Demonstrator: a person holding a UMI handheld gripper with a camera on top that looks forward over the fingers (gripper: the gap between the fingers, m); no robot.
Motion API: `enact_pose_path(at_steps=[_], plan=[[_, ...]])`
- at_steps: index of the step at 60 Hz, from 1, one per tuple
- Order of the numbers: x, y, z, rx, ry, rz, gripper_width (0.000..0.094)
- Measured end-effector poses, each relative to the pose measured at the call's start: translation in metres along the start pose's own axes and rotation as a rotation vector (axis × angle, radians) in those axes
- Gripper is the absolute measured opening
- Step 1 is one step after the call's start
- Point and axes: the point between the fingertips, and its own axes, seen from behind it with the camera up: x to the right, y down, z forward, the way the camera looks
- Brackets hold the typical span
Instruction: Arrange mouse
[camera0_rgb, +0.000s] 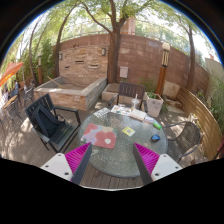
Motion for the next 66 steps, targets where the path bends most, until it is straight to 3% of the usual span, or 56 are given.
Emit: enact_pose_path(at_steps=[10, 25, 31, 38, 50, 66], plan=[[0.016, 0.031, 0.017, -0.067, 0.012, 0.026, 0.0843], [0.13, 0.138, 0.126, -0.168, 0.097, 0.048, 0.0848], [0.179, 0.166, 0.186, -0.164, 0.143, 0.069, 0.0846], [0.255, 0.157, 0.249, -0.141, 0.159, 0.102, 0.0844], [0.313, 0.161, 0.377, -0.107, 0.151, 0.188, 0.0844], [0.349, 0.141, 0.462, -0.136, 0.141, 0.283, 0.0841]])
